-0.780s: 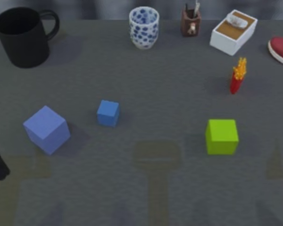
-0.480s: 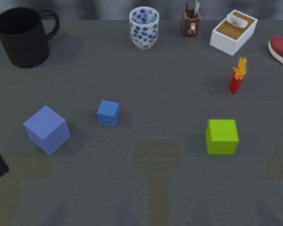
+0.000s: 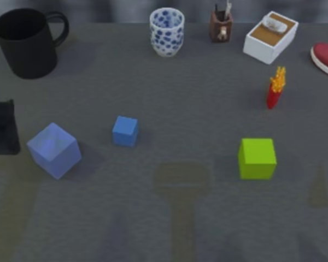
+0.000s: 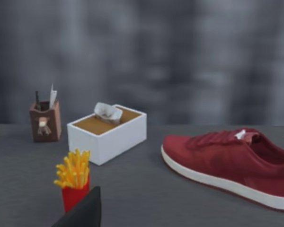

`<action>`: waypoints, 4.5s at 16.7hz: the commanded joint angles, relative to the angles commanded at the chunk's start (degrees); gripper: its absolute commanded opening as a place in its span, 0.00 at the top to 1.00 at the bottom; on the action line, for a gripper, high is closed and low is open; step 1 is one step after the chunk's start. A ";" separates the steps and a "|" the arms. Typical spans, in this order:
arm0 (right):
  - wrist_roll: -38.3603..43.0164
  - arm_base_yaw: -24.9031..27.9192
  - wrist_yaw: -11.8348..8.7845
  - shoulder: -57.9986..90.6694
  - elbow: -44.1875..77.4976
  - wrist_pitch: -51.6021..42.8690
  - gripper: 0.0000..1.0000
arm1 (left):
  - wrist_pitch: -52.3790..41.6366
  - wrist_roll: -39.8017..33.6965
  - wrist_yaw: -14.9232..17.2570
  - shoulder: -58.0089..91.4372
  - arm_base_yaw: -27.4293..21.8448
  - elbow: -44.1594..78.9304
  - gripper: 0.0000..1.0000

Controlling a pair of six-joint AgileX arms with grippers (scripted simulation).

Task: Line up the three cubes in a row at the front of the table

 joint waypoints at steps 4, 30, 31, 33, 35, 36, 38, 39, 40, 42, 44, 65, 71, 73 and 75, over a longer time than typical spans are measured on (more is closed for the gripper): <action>0.00 0.00 0.00 0.00 0.00 0.00 0.00 | -15.00 -2.03 0.33 26.68 -5.05 22.00 0.00; 0.00 0.00 0.00 0.00 0.00 0.00 0.00 | -41.73 -7.28 0.46 97.02 -17.58 75.38 0.00; 0.00 0.00 0.00 0.00 0.00 0.00 0.00 | -39.25 -7.29 0.47 97.68 -17.59 73.73 0.00; 0.00 0.00 0.00 0.00 0.00 0.00 0.00 | -35.25 -7.30 0.48 98.88 -17.62 70.92 0.00; 0.00 0.00 0.00 0.00 0.00 0.00 0.00 | -33.54 -7.32 0.49 99.52 -17.65 69.55 0.00; 0.00 0.00 0.00 0.00 0.00 0.00 0.00 | -33.49 -7.32 0.49 99.54 -17.65 69.51 0.00; 0.00 0.00 0.00 0.00 0.00 0.00 0.00 | -33.49 -7.32 0.49 99.54 -17.65 69.51 0.00; 0.00 0.00 0.00 0.00 0.00 0.00 0.00 | -33.49 -7.32 0.49 99.54 -17.65 69.51 0.08; 0.00 0.00 0.00 0.00 0.00 0.00 0.00 | -33.49 -7.32 0.49 99.54 -17.65 69.51 0.15; 0.00 0.00 0.00 0.00 0.00 0.00 0.00 | -33.49 -7.32 0.49 99.54 -17.65 69.51 0.30; 0.00 0.00 0.00 0.00 0.00 0.00 0.00 | -33.49 -7.32 0.49 99.54 -17.65 69.51 0.45; 0.00 0.00 0.00 0.00 0.00 0.00 0.00 | -40.66 -7.19 0.02 96.15 -17.00 75.00 1.00; 0.00 0.00 0.00 0.00 0.00 0.00 0.00 | -47.60 -7.18 0.08 94.11 -16.44 80.03 1.00; 0.00 0.00 0.00 0.00 0.00 0.00 0.00 | -47.45 -7.09 0.06 94.32 -16.76 79.92 1.00; 0.00 0.00 0.00 0.00 0.00 0.00 0.00 | -47.58 -7.88 0.02 94.37 -17.51 80.01 1.00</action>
